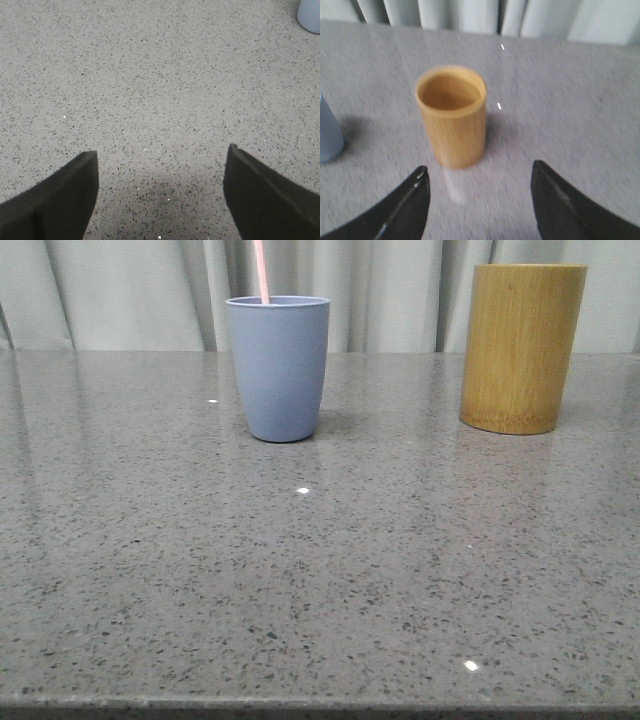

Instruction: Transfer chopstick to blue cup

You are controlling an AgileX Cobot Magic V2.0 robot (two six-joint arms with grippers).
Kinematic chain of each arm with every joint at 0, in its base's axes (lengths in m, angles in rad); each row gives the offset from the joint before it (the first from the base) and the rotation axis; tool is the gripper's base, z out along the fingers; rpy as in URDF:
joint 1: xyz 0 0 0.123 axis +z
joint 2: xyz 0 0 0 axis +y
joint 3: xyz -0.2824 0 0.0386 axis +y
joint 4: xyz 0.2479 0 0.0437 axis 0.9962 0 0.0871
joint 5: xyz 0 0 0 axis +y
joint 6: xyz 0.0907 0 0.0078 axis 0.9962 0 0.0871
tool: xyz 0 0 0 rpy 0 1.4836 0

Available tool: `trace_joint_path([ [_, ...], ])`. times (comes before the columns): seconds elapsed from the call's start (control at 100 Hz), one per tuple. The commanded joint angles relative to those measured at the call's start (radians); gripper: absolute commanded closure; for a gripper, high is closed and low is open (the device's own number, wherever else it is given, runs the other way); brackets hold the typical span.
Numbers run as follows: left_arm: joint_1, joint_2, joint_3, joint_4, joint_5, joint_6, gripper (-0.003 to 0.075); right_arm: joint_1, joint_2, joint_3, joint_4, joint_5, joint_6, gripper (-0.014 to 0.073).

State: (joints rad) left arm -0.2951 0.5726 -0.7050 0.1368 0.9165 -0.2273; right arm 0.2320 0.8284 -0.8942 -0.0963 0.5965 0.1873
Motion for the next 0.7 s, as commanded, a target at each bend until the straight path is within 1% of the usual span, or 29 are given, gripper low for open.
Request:
trace_joint_path([
  [0.0,0.005,0.004,-0.024,0.005,-0.068,-0.006,0.0206,-0.011,-0.091,0.029,-0.026,-0.003,-0.009,0.0138],
  [0.13,0.005,0.004,-0.024,0.005,-0.068,-0.006,0.0206,-0.011,-0.216,0.107,-0.035,0.059,-0.009,0.0138],
  [0.27,0.005,0.004,-0.024,0.004,-0.068,-0.006,0.0206,-0.011,-0.317,0.166,-0.036,0.070,-0.008,0.0138],
  [0.48,0.005,0.004,-0.024,0.004,-0.068,-0.006,0.0211,-0.011,-0.352,0.177,-0.036,0.068,-0.008,0.0142],
  [0.53,0.005,0.004,-0.024,0.004,-0.068,-0.006,0.0231,-0.011,-0.352,0.177,-0.036,0.068,-0.008,0.0167],
  [0.59,0.005,0.004,-0.024,0.004,-0.068,-0.006,0.0280,-0.011,-0.352,0.177,-0.036,0.068,-0.008,0.0237],
  [0.66,0.005,0.004,-0.024,0.004,-0.068,-0.006,0.0374,-0.011,-0.352,0.177,-0.036,0.071,-0.008,0.0349],
  [0.69,0.005,0.004,-0.024,0.004,-0.068,-0.006,0.0432,-0.011,-0.352,0.177,-0.036,0.071,-0.008,0.0400],
])
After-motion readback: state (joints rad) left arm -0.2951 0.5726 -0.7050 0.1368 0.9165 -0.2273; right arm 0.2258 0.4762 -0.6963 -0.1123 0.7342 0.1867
